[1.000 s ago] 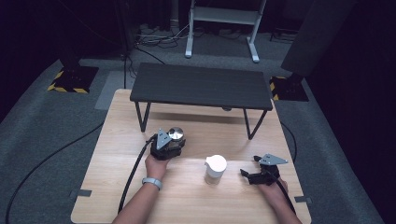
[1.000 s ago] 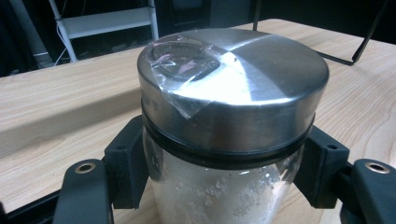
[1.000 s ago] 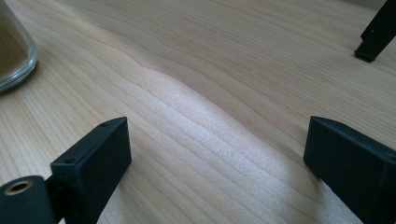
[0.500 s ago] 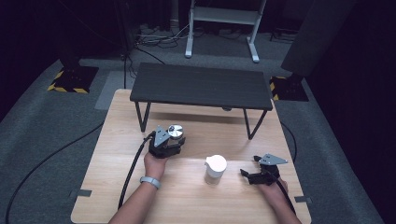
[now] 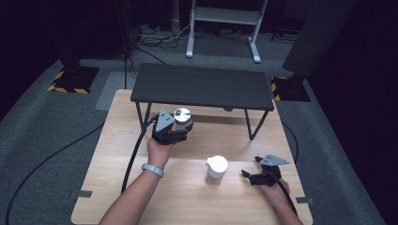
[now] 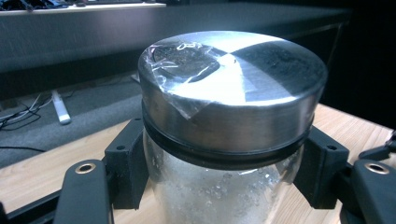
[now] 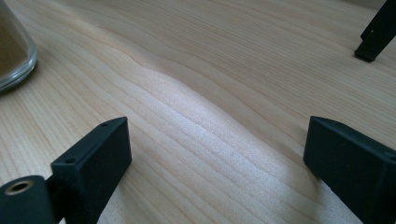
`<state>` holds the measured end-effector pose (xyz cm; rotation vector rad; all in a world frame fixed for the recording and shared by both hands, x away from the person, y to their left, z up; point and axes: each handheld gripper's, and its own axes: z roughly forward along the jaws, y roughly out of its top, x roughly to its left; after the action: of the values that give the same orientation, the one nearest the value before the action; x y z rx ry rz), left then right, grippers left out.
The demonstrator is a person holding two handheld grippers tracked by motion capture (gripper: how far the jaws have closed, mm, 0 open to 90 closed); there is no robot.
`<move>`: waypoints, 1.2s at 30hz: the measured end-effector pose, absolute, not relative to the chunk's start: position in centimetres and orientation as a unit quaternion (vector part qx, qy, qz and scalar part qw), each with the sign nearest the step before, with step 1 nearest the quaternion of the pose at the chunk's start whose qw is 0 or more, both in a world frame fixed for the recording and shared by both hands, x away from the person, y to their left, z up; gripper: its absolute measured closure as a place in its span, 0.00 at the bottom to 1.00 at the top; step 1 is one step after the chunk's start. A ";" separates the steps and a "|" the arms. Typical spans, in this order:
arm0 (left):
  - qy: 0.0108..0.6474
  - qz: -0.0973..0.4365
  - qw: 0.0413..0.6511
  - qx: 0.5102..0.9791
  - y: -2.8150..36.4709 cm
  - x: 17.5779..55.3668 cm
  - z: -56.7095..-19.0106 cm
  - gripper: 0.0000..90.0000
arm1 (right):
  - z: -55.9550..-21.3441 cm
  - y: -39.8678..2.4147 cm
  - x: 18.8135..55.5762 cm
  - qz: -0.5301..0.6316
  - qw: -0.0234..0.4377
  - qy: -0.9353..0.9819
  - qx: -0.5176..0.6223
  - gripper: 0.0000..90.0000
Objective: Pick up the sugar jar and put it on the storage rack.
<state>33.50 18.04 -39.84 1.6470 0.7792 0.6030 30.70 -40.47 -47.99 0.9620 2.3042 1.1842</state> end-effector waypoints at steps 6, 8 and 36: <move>0.328 0.259 0.579 0.700 18.0 33.6 -37.3 0.34 | -48.0 -40.5 30.7 0.421 0.188 0.819 0.341 0.08; 0.330 0.258 0.580 0.699 18.0 33.7 -36.9 0.34 | -48.0 -40.5 30.7 0.421 0.187 0.819 0.341 0.08; 0.363 0.292 0.578 0.670 14.6 39.6 -28.8 0.34 | -48.0 -40.5 30.8 0.422 0.186 0.820 0.339 0.08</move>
<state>39.62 14.61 -28.83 1.5671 0.8483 0.6840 30.77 -40.52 -47.97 0.9549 2.3104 1.1875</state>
